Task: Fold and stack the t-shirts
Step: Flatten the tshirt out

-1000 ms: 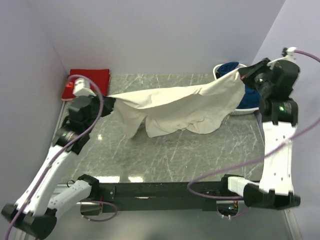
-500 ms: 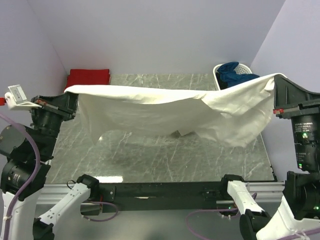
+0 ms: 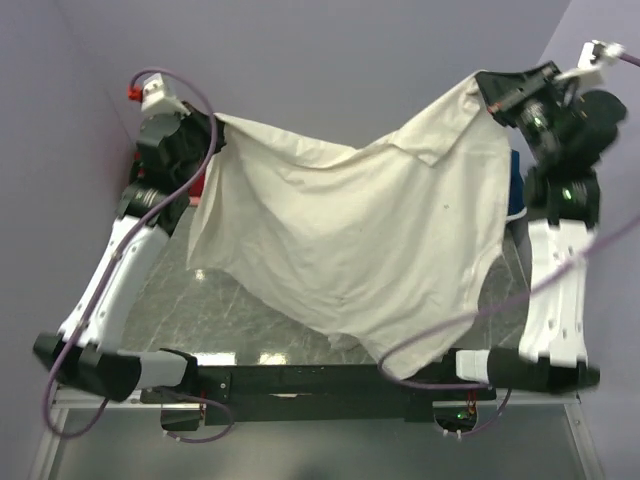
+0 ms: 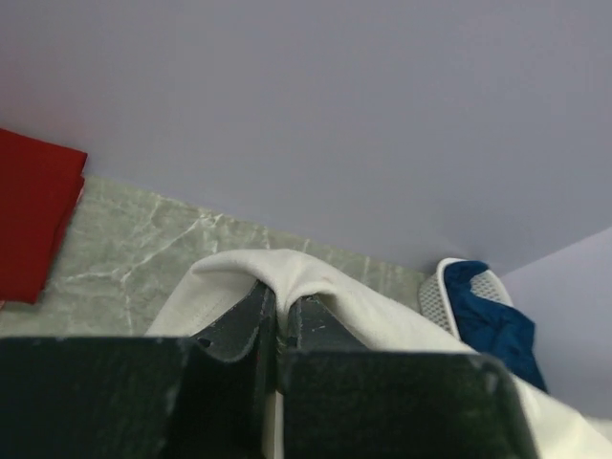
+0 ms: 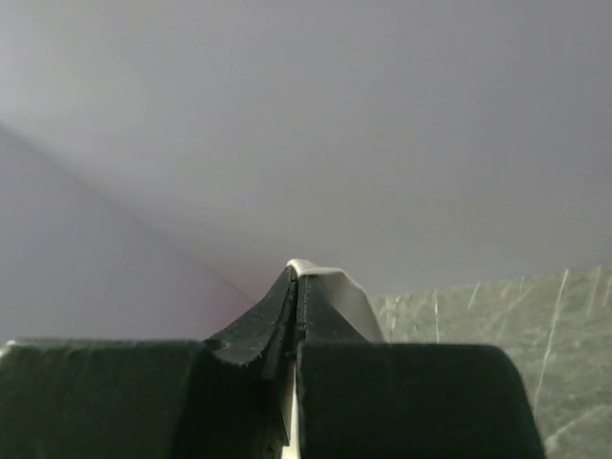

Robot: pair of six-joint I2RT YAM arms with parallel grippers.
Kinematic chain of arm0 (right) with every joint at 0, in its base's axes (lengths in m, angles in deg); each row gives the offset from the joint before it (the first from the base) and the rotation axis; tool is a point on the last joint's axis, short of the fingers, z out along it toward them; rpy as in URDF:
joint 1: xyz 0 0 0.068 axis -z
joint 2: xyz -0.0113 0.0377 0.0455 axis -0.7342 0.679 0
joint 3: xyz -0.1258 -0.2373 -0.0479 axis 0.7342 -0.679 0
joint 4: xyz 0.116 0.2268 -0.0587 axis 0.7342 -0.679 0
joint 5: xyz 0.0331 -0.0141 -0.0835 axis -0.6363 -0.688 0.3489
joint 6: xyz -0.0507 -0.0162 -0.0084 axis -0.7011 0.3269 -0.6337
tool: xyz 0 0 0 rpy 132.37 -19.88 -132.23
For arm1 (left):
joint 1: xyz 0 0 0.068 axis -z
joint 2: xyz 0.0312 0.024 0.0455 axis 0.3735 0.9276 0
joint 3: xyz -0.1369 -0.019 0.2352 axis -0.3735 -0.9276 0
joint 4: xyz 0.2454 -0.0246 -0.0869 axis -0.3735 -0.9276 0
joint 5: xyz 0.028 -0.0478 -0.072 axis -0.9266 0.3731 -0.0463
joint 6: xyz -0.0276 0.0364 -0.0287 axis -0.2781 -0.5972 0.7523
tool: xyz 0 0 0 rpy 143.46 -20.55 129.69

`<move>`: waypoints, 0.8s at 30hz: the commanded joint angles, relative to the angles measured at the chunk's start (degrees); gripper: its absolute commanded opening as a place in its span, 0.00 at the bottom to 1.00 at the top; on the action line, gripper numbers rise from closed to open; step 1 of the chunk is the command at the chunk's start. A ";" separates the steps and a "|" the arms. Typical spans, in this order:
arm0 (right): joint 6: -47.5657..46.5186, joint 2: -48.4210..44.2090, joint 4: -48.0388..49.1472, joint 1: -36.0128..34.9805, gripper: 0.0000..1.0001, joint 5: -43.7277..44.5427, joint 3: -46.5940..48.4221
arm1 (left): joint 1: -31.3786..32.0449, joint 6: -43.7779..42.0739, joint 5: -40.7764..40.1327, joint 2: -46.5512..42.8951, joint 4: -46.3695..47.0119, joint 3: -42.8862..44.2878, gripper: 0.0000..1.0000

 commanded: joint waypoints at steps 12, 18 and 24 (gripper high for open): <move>3.77 22.86 13.17 0.05 0.00 0.06 32.74 | -16.73 0.15 23.32 27.90 13.12 40.79 0.00; 2.98 8.11 17.85 0.05 0.00 0.51 8.00 | -22.70 3.31 25.52 18.35 18.48 24.34 0.00; 6.49 -6.41 21.19 -0.12 0.00 -5.02 -28.22 | -23.76 8.84 26.66 5.59 23.31 -6.27 0.00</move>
